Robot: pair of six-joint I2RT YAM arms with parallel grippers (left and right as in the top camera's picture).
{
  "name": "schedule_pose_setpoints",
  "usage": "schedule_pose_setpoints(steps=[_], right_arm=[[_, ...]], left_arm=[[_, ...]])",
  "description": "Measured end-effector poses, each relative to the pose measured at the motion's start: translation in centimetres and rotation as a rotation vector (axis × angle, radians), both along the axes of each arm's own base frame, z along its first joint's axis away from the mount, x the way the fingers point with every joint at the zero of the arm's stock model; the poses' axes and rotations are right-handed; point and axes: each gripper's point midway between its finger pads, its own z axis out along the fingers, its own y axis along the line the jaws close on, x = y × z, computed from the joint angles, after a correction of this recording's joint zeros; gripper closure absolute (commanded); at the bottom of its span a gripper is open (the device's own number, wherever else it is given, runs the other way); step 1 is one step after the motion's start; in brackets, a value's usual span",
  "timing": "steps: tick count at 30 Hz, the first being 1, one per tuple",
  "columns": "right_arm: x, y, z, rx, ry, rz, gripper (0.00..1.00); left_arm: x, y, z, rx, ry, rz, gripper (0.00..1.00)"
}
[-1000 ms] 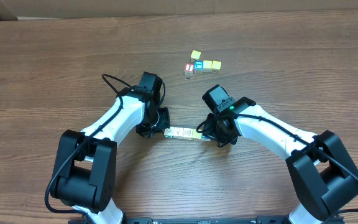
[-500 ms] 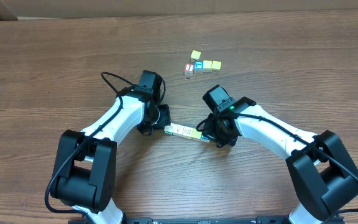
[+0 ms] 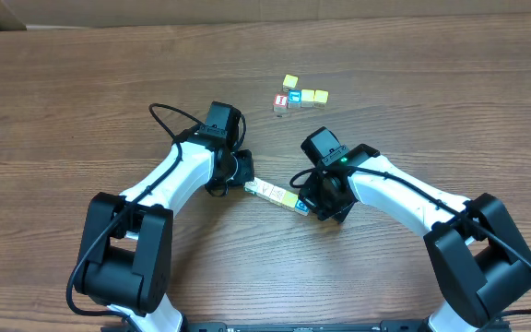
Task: Flip 5 blocks
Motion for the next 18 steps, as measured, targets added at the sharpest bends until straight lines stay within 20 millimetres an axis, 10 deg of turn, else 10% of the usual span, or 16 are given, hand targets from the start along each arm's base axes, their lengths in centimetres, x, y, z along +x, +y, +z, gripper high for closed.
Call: schedule_pose_setpoints(steps=[18], right_arm=[[-2.6,3.0,-0.1,0.009,0.068,-0.136,0.96]], left_arm=[[1.4,-0.2,0.3,-0.006,-0.060,0.004,0.96]])
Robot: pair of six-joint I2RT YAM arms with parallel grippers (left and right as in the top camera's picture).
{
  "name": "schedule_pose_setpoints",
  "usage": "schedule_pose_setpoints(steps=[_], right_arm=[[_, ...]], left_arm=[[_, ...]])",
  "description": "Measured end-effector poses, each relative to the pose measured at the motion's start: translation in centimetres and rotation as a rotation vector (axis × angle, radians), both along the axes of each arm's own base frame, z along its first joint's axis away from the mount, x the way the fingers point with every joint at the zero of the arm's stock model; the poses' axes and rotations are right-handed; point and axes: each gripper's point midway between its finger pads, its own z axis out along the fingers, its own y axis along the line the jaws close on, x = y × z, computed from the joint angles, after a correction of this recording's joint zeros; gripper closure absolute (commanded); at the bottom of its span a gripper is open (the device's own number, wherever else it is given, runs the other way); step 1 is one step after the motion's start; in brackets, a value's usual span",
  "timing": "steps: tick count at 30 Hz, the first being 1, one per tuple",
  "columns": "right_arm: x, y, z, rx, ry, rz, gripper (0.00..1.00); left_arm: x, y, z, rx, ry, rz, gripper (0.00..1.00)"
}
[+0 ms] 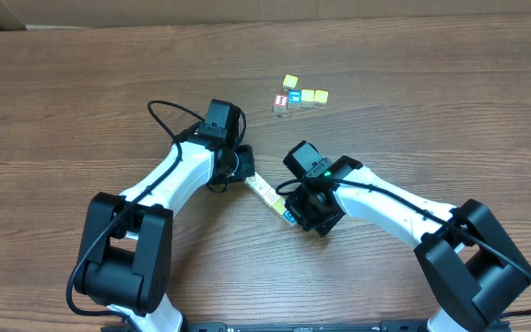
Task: Flip 5 blocks
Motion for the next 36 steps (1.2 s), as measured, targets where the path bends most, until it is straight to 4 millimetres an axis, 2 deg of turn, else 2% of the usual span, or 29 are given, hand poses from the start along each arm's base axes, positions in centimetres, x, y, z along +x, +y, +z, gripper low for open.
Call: schedule_pose_setpoints(steps=[14,16,17,22,33,36], right_arm=[[-1.5,2.6,0.3,0.037,0.022,-0.040,0.96],[-1.7,3.0,0.3,0.044,0.026,-0.053,0.95],[-1.7,3.1,0.3,0.046,0.028,-0.059,0.90],[-1.9,3.3,0.4,0.050,0.061,-0.132,0.86],[-2.2,3.7,0.6,0.068,0.112,-0.223,0.86],[-2.3,3.9,0.7,0.075,0.124,-0.226,0.78]], left_arm=[[0.7,0.0,0.2,-0.005,-0.026,0.005,0.96],[0.8,0.0,0.2,-0.006,-0.031,0.003,0.96],[0.8,0.0,0.2,-0.007,-0.033,0.002,0.96],[0.9,-0.1,0.3,-0.009,-0.039,0.001,0.96],[1.0,-0.1,0.3,-0.009,-0.041,0.002,0.96],[1.0,-0.1,0.3,-0.009,-0.041,0.001,0.96]])
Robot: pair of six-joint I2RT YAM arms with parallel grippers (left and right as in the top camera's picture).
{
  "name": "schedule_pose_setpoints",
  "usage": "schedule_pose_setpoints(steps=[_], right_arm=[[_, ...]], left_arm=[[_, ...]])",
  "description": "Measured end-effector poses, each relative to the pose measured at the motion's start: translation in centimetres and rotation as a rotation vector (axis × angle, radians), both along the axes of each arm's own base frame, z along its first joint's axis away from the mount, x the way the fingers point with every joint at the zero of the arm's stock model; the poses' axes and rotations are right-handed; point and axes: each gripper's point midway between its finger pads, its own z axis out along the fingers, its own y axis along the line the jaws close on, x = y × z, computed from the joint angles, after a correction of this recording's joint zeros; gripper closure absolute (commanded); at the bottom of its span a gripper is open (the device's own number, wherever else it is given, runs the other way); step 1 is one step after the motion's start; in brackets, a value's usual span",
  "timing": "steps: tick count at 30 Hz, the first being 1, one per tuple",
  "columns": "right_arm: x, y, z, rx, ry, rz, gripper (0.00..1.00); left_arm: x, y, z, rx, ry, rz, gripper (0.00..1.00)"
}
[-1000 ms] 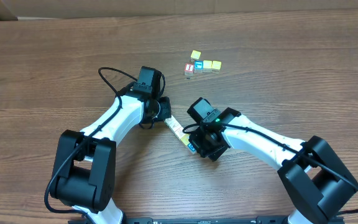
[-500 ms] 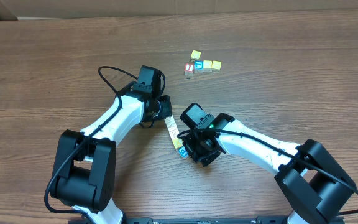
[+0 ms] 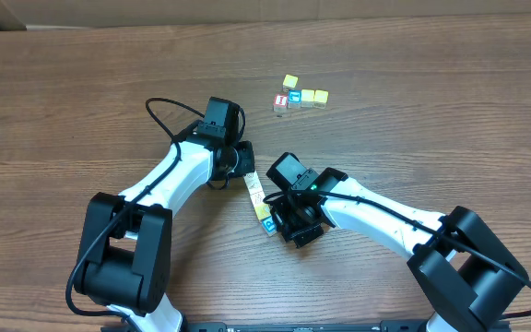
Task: Flip 5 blocks
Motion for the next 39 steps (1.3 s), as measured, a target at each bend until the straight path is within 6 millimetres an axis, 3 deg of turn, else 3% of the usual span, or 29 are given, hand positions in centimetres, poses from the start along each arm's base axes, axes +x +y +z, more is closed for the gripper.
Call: schedule_pose_setpoints(steps=[3,6,12,14,19,24,26,28,33,37,38,39], right_arm=[[-0.4,0.1,0.1,0.007,0.021,0.000,0.63],[-0.7,0.1,0.1,0.013,0.036,0.004,0.58],[-0.3,0.4,0.2,0.028,0.014,0.018,0.31],[-0.3,0.4,0.2,0.029,0.009,0.030,0.27],[-0.3,0.4,0.2,0.031,0.004,0.046,0.25],[-0.2,0.4,0.2,0.044,-0.034,0.131,0.23],[0.1,0.2,0.2,0.051,-0.062,0.188,0.27],[0.7,-0.2,0.3,0.068,-0.115,0.292,0.41],[2.3,-2.0,2.1,0.075,-0.190,0.538,0.41],[4.4,-3.0,5.5,0.045,-0.240,0.649,0.44],[5.7,-2.9,7.4,0.030,-0.295,0.681,0.44],[6.0,-2.8,7.7,0.029,-0.308,0.688,0.44]], left_arm=[[0.0,0.0,0.0,0.000,-0.001,0.000,0.96],[0.3,-0.1,0.3,-0.002,-0.008,0.000,0.96],[-0.2,-0.3,0.3,-0.004,0.009,-0.027,0.96],[-0.2,-0.3,0.4,-0.003,0.010,-0.031,0.96],[-0.2,-0.1,0.8,0.012,0.020,-0.029,0.96],[1.5,-0.1,3.1,0.021,-0.013,-0.026,0.96],[2.5,0.4,4.6,0.020,-0.030,-0.009,0.96],[3.7,1.0,6.4,0.014,-0.051,0.016,0.96],[5.6,4.6,10.6,0.003,-0.061,0.142,0.96],[6.0,8.9,12.8,-0.003,-0.045,0.258,0.96],[5.9,10.2,13.2,-0.001,-0.036,0.290,0.96],[5.7,11.2,13.4,-0.001,-0.027,0.317,0.96]])
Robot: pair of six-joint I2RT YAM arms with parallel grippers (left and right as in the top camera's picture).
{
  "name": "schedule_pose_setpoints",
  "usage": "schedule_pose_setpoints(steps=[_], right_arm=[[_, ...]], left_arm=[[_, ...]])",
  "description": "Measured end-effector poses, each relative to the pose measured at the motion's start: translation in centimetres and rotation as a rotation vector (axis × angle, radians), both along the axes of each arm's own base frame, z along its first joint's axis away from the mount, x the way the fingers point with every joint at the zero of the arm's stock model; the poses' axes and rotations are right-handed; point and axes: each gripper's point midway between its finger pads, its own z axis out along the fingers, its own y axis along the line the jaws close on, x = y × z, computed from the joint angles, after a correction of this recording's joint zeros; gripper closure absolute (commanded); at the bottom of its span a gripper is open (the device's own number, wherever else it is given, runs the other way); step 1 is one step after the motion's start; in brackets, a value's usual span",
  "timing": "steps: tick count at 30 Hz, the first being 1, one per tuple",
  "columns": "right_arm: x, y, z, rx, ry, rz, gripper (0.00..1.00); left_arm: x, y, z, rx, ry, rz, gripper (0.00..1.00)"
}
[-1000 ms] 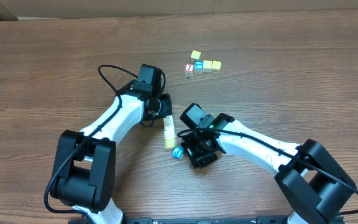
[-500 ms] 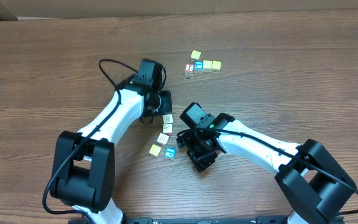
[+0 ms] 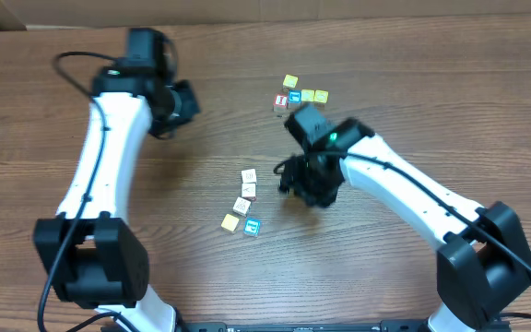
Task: Flip 5 blocks
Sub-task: 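Swing the left arm back to rest and move the right gripper over the blocks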
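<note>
Several small blocks lie loose near the table's middle. Three pale ones (image 3: 244, 190) run in a short line, with a yellow block (image 3: 230, 222) and a blue block (image 3: 252, 226) just in front of them. My right gripper (image 3: 287, 179) hovers just right of this line, apart from it. My left gripper (image 3: 182, 101) is far off at the back left, holding no block. The overhead view does not show how either gripper's jaws stand.
A second cluster of blocks (image 3: 300, 96) in yellow, red and blue sits at the back, just beyond the right arm's wrist (image 3: 310, 121). The brown wooden table (image 3: 431, 111) ends at a far edge along the top of the view.
Both grippers have come off the row of blocks. The left arm now stands far back and left, the right gripper up and to the right. The row lies broken into loose blocks.
First a row of blocks was pinched end to end between both grippers, slanting down to the right. At the following two moments the row stood steeper, then nearly upright, its right end swung toward the front. Now both grippers are off it and the blocks lie scattered.
</note>
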Motion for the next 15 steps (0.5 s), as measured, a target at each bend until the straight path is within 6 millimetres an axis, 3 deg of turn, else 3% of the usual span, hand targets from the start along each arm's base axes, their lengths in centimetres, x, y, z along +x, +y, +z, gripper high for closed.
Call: schedule_pose_setpoints(steps=[3,6,8,9,10,15], right_arm=[[2.1,1.0,3.4,0.003,-0.127,0.049,0.47],[2.8,2.5,4.7,0.005,-0.214,0.080,0.50],[2.5,3.4,4.7,-0.022,-0.253,0.099,0.52],[2.3,3.7,4.5,-0.035,-0.266,0.107,0.56],[2.0,4.5,4.3,-0.047,-0.286,0.122,0.59],[0.5,9.7,1.7,-0.059,-0.369,0.220,0.88]], left_arm=[[-0.9,3.7,0.3,-0.004,0.040,0.096,0.96],[-2.3,6.5,0.0,-0.009,0.087,0.168,0.92],[-2.9,7.8,-0.1,-0.012,0.105,0.204,0.82],[-3.1,8.3,-0.2,-0.012,0.113,0.217,0.67],[-3.3,8.5,-0.2,-0.012,0.117,0.224,0.60],[-3.3,8.4,-0.2,-0.011,0.120,0.218,0.42]])
